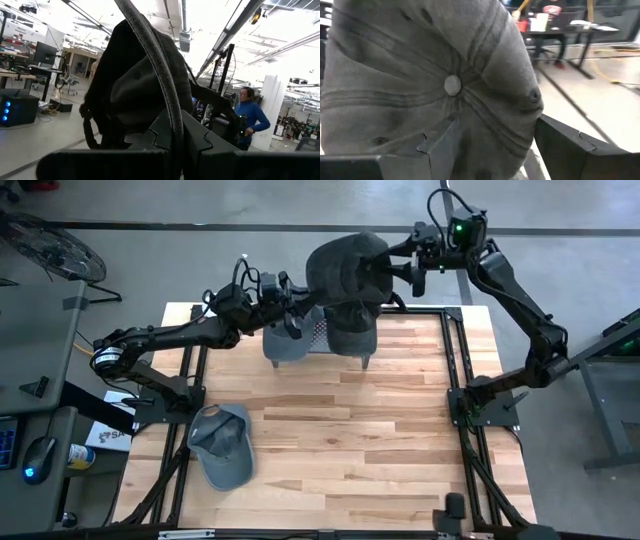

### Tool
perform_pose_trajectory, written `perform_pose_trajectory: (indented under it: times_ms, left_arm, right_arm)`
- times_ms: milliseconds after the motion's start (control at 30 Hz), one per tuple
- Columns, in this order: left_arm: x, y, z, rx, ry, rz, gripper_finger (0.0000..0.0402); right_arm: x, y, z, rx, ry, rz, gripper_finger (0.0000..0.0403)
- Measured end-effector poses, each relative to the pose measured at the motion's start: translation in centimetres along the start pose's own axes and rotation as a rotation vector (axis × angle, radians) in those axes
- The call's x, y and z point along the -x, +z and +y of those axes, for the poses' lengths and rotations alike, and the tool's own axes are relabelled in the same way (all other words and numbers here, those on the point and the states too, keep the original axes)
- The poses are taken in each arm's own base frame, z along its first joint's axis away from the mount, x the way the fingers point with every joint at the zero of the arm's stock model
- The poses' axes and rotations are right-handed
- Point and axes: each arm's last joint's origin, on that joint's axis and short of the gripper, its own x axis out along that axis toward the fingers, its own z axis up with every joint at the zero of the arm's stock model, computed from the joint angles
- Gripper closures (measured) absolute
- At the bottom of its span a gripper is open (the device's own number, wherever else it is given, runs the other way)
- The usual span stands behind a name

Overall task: Pick & Place hat
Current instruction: Stack the black cap on top of the other black cap on the shelf

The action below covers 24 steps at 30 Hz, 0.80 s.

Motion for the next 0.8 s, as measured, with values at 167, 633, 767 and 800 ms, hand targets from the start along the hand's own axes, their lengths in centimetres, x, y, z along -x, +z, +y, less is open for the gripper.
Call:
perform_pose_trajectory:
  times_ms: [167, 633, 767, 800]
  left_arm:
    - [0.0, 0.0, -0.1, 0.004, -0.031, 0.009, 0.0396]
    - [0.0, -0.4, -0.1, 0.023, -0.055, 0.059, 0.0396]
    - [0.0, -0.8, 0.0, 0.043, -0.038, 0.1, 0.0396]
    - [0.0, -0.9, 0.0, 0.043, -0.038, 0.102, 0.0396]
  right_arm:
    - [-1.5, -0.2, -0.1, -0.022, 0.158, -0.044, 0.0165]
    - [-4.3, 0.5, 1.6, -0.06, 0.423, -0.105, 0.0165]
    - [-4.4, 1.0, 1.9, -0.068, 0.443, -0.126, 0.0165]
    - [-4.5, 1.1, 2.0, -0.069, 0.449, -0.13, 0.0165]
